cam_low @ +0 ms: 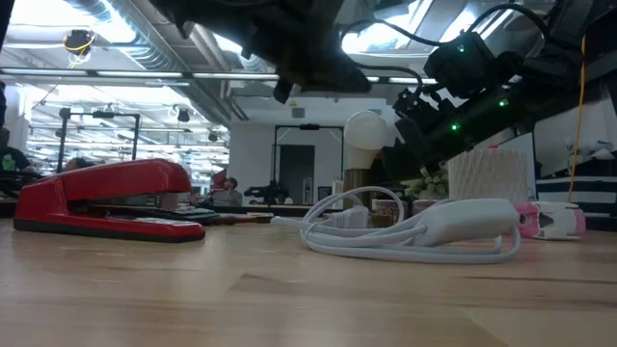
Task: Screw lightbulb
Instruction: Insert the white lightbulb into the golden lamp
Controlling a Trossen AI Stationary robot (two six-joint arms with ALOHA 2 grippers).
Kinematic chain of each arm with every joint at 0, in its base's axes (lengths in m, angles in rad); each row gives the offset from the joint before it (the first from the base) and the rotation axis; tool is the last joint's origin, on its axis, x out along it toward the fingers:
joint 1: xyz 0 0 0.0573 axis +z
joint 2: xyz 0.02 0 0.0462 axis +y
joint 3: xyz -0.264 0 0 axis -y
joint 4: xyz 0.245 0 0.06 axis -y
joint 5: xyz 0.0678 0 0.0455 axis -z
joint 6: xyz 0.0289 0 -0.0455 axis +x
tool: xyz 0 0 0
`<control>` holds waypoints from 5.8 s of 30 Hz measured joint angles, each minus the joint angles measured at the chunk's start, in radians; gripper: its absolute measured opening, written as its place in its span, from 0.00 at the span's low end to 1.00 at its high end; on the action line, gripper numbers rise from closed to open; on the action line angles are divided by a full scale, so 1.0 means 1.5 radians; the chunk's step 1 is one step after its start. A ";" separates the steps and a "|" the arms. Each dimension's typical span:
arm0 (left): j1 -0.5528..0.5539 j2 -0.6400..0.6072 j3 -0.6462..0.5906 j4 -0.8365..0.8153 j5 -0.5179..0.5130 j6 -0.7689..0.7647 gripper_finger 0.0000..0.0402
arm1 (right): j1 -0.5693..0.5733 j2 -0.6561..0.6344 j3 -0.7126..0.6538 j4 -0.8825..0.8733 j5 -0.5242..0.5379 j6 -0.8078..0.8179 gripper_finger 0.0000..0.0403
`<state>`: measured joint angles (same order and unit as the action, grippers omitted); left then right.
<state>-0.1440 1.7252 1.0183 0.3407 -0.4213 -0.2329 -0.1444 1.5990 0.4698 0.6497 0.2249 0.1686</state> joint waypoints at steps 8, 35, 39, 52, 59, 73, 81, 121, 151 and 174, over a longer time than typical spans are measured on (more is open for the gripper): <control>0.001 0.039 0.000 0.070 0.029 -0.005 0.00 | 0.000 0.000 0.000 0.001 0.000 0.000 0.02; 0.042 0.048 0.000 0.059 -0.044 -0.014 0.00 | 0.000 0.000 0.000 -0.001 -0.023 0.000 0.02; 0.043 0.048 0.001 0.060 -0.067 -0.014 0.00 | 0.000 0.000 0.000 -0.002 -0.025 0.000 0.02; 0.044 0.048 0.001 0.060 -0.116 -0.014 0.00 | 0.000 0.000 0.000 -0.001 -0.029 0.000 0.02; 0.044 0.047 0.001 0.060 -0.150 -0.014 0.00 | 0.000 0.000 0.000 -0.001 -0.029 0.000 0.02; 0.059 0.047 0.001 0.060 -0.160 -0.014 0.00 | 0.000 -0.001 0.000 -0.001 -0.041 0.000 0.02; 0.061 0.047 0.001 0.058 -0.161 -0.014 0.00 | 0.001 -0.001 0.000 0.014 -0.035 0.000 0.02; 0.076 0.047 0.001 0.055 -0.200 -0.037 0.00 | 0.000 -0.107 0.000 0.111 0.025 -0.080 0.02; 0.076 0.047 0.001 0.054 -0.200 -0.037 0.00 | -0.063 -0.104 0.116 -0.069 -0.072 -0.205 0.02; 0.076 0.047 0.001 0.054 -0.200 -0.037 0.00 | -0.072 -0.103 0.116 -0.047 -0.129 -0.275 0.02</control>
<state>-0.0303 1.7962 1.0191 0.4213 -0.7214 -0.2890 -0.2525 1.4445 0.6434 0.5788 0.0319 -0.2432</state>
